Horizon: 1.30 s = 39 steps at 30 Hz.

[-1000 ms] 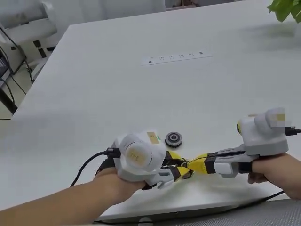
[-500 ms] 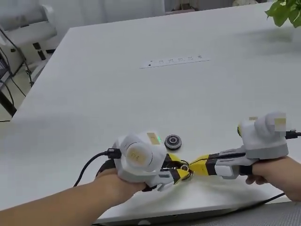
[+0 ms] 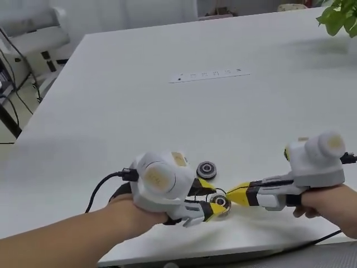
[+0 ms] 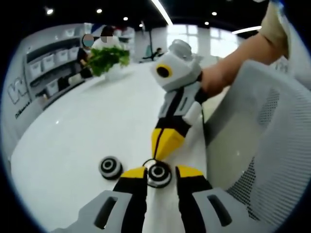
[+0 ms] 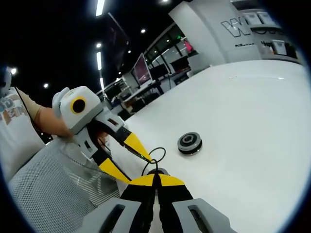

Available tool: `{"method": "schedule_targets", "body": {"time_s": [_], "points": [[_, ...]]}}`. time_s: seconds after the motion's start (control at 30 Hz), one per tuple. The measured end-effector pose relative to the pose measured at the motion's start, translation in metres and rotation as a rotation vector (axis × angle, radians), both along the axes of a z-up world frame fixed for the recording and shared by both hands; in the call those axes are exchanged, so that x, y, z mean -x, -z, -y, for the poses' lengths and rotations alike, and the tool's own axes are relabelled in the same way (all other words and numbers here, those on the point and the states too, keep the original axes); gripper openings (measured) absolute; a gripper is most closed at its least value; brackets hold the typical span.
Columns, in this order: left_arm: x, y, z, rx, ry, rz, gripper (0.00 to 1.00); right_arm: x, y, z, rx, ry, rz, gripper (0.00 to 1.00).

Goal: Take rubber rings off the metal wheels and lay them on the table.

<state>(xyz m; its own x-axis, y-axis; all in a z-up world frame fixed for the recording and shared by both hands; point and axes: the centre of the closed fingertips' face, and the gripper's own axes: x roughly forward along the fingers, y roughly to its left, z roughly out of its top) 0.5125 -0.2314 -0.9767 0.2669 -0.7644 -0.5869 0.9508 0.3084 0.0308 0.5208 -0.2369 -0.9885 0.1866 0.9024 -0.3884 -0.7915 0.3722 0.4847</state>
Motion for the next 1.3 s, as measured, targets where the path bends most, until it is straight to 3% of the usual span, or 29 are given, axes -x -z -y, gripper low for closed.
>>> {"method": "schedule_targets", "body": {"time_s": [0.3, 0.63, 0.8, 1.3], "points": [[0.003, -0.024, -0.018, 0.036, -0.017, 0.009, 0.35, 0.000, -0.010, -0.003, -0.003, -0.013, 0.009, 0.00], [-0.004, -0.046, -0.046, 0.074, -0.081, 0.028, 0.42, -0.005, -0.023, -0.012, 0.001, -0.042, 0.030, 0.00], [-0.003, -0.049, -0.059, 0.075, -0.092, 0.034, 0.50, -0.010, -0.029, -0.018, 0.002, -0.054, 0.040, 0.00], [-0.007, -0.050, -0.093, 0.080, -0.167, 0.039, 0.58, -0.018, -0.031, -0.048, 0.023, -0.126, 0.047, 0.00]]}}
